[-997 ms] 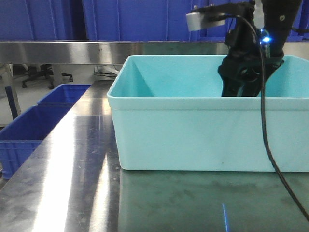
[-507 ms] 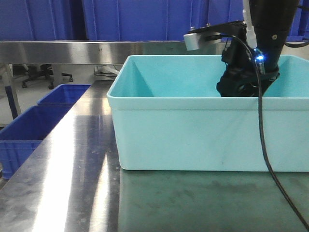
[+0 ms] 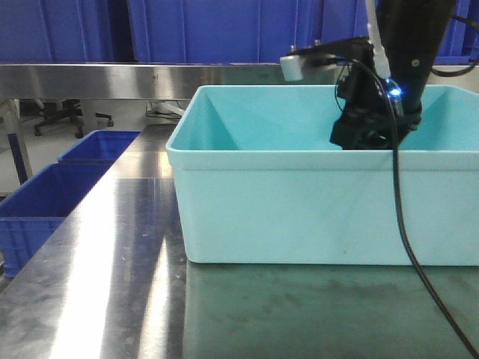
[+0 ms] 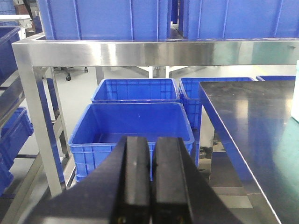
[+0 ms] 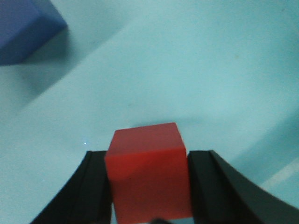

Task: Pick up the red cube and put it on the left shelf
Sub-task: 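Close the right gripper around the red cube, then lift the red cube up out of the light-blue bin with the right gripper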

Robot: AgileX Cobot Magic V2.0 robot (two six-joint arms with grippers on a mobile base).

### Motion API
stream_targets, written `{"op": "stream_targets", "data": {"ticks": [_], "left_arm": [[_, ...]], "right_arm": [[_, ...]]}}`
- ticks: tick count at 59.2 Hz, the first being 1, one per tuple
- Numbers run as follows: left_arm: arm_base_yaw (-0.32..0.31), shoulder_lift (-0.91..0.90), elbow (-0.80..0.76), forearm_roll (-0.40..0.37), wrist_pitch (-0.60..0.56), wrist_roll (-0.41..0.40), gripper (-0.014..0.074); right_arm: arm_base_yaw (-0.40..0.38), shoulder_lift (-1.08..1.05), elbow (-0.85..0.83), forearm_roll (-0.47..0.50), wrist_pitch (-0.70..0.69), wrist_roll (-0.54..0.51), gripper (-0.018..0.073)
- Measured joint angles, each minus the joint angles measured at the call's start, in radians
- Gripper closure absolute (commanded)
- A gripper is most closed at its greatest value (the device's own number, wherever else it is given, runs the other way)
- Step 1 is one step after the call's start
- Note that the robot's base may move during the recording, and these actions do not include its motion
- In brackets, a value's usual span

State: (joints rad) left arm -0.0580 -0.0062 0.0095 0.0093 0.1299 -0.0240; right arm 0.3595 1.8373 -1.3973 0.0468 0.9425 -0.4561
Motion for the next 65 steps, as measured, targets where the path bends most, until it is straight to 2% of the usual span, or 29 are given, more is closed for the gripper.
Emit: {"op": "stream_targets", "data": {"ticks": [9,25,35,46,65], "left_arm": [[0.0,0.0,0.0,0.0,0.0,0.0,0.0495],[0.0,0.0,0.0,0.0,0.0,0.0,0.0495],[0.0,0.0,0.0,0.0,0.0,0.0,0.0495],[0.0,0.0,0.0,0.0,0.0,0.0,0.0495],[0.0,0.0,0.0,0.0,0.0,0.0,0.0495]], "right_arm": [[0.0,-0.042,-0.037,0.045,-0.022,0.0,0.0496],[0.0,-0.249,-0.046,0.218,-0.149,0.0,0.0504],[0.001,-0.4,0.005,0.261,-0.261,0.0,0.0504],[0.001,-0.596,0.178,0.27,-0.411,0.0,0.0504],[0.001,-0.917,0.532,0.276,-0.553,0.0,0.0504]]}}
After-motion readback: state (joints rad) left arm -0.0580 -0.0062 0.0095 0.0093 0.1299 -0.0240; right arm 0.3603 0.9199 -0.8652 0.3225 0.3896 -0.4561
